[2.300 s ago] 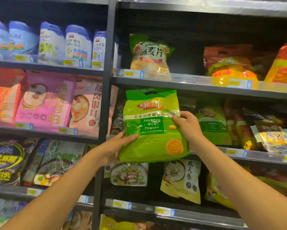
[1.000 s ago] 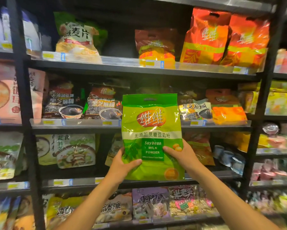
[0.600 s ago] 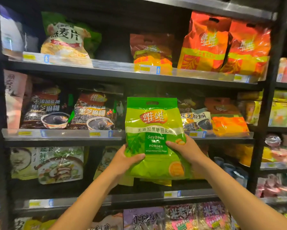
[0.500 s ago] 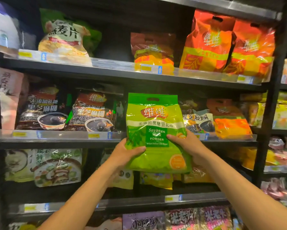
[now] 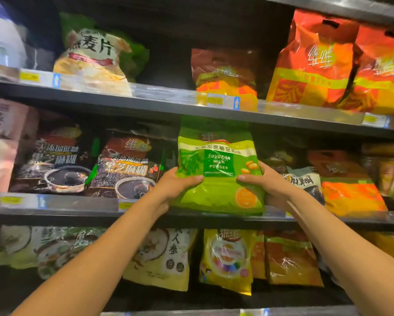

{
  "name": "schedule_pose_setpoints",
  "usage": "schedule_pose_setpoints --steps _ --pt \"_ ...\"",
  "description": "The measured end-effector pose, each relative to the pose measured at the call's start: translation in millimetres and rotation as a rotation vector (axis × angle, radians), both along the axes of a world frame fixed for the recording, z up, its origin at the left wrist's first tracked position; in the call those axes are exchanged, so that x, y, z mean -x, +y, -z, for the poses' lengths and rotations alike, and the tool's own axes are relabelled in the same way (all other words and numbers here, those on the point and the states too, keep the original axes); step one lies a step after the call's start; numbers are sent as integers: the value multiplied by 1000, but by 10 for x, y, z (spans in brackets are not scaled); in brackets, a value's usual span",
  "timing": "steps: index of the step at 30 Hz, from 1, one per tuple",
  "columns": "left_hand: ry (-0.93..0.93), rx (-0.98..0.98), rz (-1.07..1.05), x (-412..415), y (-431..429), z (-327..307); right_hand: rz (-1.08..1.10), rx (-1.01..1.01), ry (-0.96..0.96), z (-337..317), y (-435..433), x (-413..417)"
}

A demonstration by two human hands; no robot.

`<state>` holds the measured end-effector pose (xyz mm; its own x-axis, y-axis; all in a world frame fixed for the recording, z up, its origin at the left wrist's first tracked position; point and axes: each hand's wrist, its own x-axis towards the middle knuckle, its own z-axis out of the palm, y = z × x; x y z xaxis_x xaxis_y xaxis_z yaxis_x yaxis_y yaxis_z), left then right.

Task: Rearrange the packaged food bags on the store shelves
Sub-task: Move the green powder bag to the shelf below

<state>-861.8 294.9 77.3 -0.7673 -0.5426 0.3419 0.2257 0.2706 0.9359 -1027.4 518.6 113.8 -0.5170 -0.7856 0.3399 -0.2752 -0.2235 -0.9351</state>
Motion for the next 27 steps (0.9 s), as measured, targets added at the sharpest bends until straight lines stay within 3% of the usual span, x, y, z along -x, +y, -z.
schedule_pose_setpoints --steps 14,27 --pt "-186 22 40 457 -182 -278 57 -94 113 -235 -328 710" --pt "-411 262 107 771 -412 -47 182 -460 621 153 -405 1007"
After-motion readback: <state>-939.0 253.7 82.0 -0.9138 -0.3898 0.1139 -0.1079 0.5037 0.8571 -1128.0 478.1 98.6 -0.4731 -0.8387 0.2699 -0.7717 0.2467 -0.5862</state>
